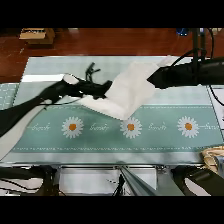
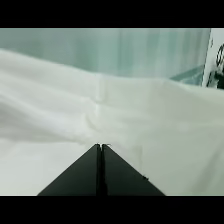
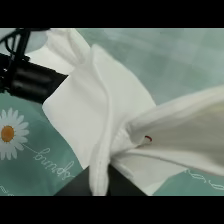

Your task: Fold the shirts.

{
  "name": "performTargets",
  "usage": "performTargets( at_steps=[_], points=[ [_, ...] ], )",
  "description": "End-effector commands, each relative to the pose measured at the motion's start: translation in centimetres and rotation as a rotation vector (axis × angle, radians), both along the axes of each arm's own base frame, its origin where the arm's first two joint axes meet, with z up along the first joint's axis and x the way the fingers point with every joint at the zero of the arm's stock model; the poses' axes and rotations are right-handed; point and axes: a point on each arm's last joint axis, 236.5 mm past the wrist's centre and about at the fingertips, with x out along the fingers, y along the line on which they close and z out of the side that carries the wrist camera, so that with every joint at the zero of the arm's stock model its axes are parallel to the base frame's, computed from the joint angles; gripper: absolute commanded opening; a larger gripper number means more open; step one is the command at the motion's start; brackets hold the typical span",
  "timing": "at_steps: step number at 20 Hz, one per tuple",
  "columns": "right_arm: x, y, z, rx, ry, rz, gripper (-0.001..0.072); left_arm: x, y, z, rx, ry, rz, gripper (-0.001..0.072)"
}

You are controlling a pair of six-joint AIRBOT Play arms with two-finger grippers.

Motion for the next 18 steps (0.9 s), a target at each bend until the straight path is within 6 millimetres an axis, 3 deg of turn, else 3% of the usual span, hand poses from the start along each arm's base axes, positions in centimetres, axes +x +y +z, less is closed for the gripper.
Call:
performTargets(
  at_steps=[1,4,7,9,11,14,15,17,18],
  points=[
    [1.7,2.4,0.3,0.081,-0.028,0.006,0.0023,3.0,9.3,4.7,0.076,-0.12,0.075,0.0025],
    [2.3,8.0,-2.9,0.078,-0.019,0.097,0.0023,4.3,17.4,9.2,0.094,-0.194,0.2,0.0026],
    [3.4,15.2,-7.4,0.096,-0.042,0.148,0.0024,4.3,22.9,12.9,0.105,-0.266,0.295,0.0025],
    [4.3,19.3,-10.2,0.121,-0.088,0.145,0.0023,3.6,24.5,14.2,0.111,-0.285,0.31,0.0026],
    [5.1,22.3,-12.6,0.152,-0.119,0.123,0.0024,2.7,24.6,14.4,0.131,-0.285,0.284,0.0026],
    [5.7,24.4,-14.7,0.205,-0.119,0.07,0.0025,1.4,23.4,14.1,0.13,-0.277,0.214,0.0026],
    [6.0,24.6,-14.8,0.239,-0.102,0.039,0.0093,1.4,23.1,14.1,0.129,-0.277,0.206,0.0026],
    [6.1,24.8,-14.2,0.265,-0.096,0.026,0.0488,1.4,22.5,14.1,0.129,-0.282,0.196,0.0026],
    [5.9,24.8,-13.5,0.258,-0.108,0.049,0.0535,1.4,22.2,14.2,0.132,-0.291,0.186,0.0026]
  ],
)
